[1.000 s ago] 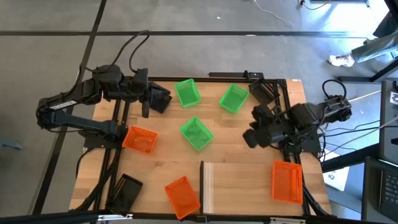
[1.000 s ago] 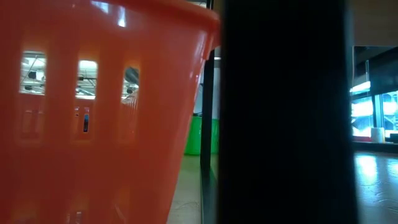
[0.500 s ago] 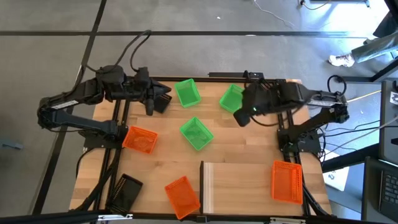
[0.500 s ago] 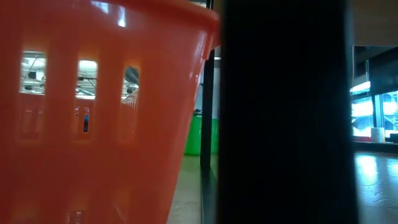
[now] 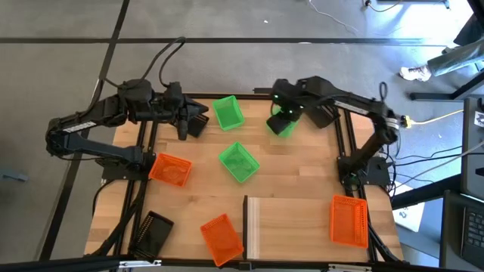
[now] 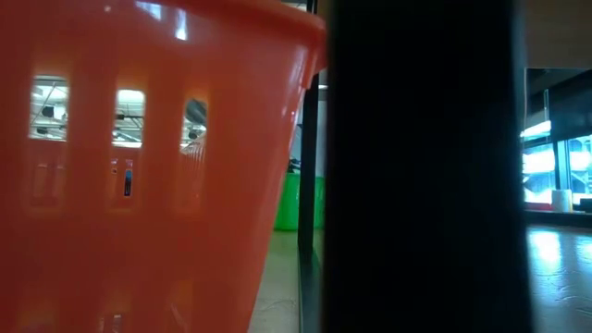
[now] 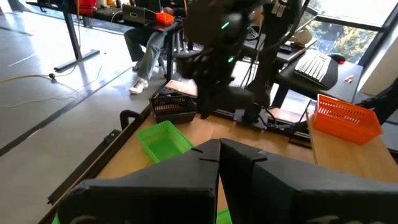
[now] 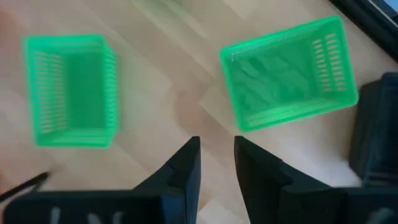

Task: Stack baskets on shelf by color
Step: Put the top right green bin on the shelf

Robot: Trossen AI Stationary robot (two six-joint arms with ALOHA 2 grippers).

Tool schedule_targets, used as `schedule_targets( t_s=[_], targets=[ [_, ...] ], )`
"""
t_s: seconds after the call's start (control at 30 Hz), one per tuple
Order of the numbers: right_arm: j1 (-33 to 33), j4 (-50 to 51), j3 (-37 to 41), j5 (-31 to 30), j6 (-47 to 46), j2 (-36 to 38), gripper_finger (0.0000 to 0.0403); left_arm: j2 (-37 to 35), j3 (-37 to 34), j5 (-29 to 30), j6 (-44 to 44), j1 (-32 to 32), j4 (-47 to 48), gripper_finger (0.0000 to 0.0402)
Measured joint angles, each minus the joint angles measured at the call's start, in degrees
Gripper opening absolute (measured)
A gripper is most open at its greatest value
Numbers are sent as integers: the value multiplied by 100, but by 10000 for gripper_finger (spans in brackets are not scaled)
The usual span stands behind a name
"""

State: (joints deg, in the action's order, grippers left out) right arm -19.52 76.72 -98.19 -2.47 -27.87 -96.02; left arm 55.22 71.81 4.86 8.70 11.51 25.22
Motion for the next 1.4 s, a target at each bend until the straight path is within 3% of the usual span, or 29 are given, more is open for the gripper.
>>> schedule_targets(
  t_s=[0.1,0.27,0.5,1.4],
  targets=[
    [-182,-20,0,114,364,-341,96,59,180,-3,-85,33,229,0],
    [-254,-23,0,123,755,-814,96,529,1189,68,-744,133,1415,0],
    [-251,-89,0,114,1045,-1398,96,1302,2257,228,-932,244,2513,0],
    [-453,-393,0,-93,1683,-2571,96,1528,2378,212,-925,243,2670,0]
  ],
)
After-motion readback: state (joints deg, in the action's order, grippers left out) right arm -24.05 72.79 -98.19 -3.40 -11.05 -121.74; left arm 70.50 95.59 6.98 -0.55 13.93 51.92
